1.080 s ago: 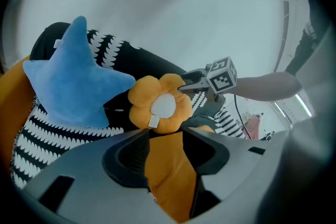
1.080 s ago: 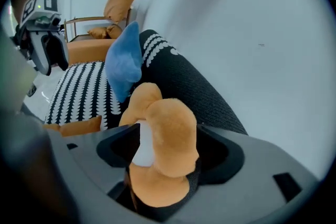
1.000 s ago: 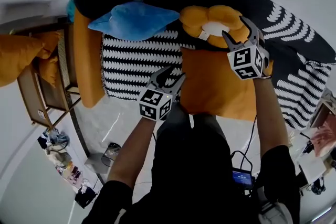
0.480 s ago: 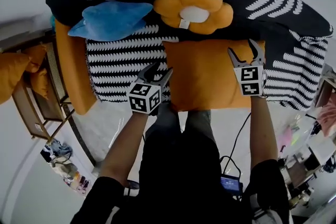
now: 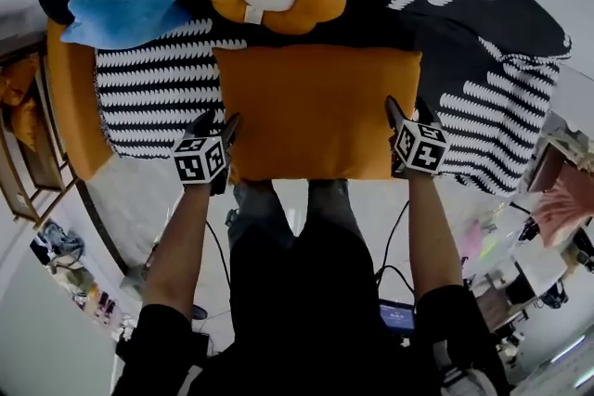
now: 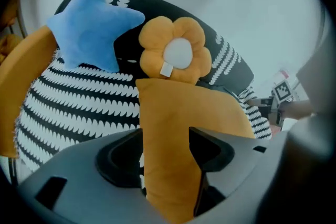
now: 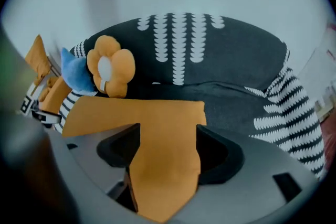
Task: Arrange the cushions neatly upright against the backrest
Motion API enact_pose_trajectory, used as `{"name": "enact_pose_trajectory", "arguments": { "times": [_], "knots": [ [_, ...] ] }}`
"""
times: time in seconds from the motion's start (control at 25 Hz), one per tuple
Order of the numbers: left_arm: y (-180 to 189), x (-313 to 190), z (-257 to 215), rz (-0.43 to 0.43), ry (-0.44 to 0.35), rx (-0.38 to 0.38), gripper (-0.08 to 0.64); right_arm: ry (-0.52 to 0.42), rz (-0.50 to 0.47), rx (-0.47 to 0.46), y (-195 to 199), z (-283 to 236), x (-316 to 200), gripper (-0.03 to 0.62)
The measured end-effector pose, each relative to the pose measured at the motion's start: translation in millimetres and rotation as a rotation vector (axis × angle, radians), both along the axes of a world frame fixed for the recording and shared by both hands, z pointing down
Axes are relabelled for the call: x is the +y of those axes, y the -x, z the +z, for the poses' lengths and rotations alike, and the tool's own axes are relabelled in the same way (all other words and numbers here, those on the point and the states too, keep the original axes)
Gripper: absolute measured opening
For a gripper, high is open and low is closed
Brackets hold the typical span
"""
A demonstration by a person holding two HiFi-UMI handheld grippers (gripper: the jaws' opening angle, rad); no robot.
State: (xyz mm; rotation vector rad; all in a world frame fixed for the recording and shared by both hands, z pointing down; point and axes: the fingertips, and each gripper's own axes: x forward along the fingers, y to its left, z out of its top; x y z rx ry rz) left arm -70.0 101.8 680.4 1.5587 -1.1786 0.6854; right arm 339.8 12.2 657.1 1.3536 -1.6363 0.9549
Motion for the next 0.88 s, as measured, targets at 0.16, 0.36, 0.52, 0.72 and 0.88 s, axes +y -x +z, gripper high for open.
{"name": "enact_pose_trajectory", "arguments": {
  "times": [0.16, 0.36, 0.52, 0.72, 0.88],
  "knots": [
    [-1.6, 13.3, -1.5, -0.162, 0.017, -0.064, 0.298, 0.083, 0.023, -0.081, -29.2, 16.7, 18.2, 0.345],
    [-17.9, 24.0, 0.5, -0.152, 0.053, -0.163, 0.336, 0.140, -0.025, -0.156, -40.2, 29.7, 31.4, 0.369],
    [-27.5, 20.3, 6.1, -0.093, 0.052, -0.169, 0.353, 0.160, -0.066, -0.187, -38.8, 36.9, 28.5, 0.409],
    [-23.8, 10.6, 22.7, -0.049, 0.061, -0.141, 0.397, 0.171, -0.098, -0.151, -40.7, 54.4, 25.5, 0.437],
    [-22.7, 1.4, 39.4, 0.052, 0.056, -0.139, 0.462, 0.179, -0.101, -0.119, -42.0, 74.8, 24.1, 0.456]
  ]
}}
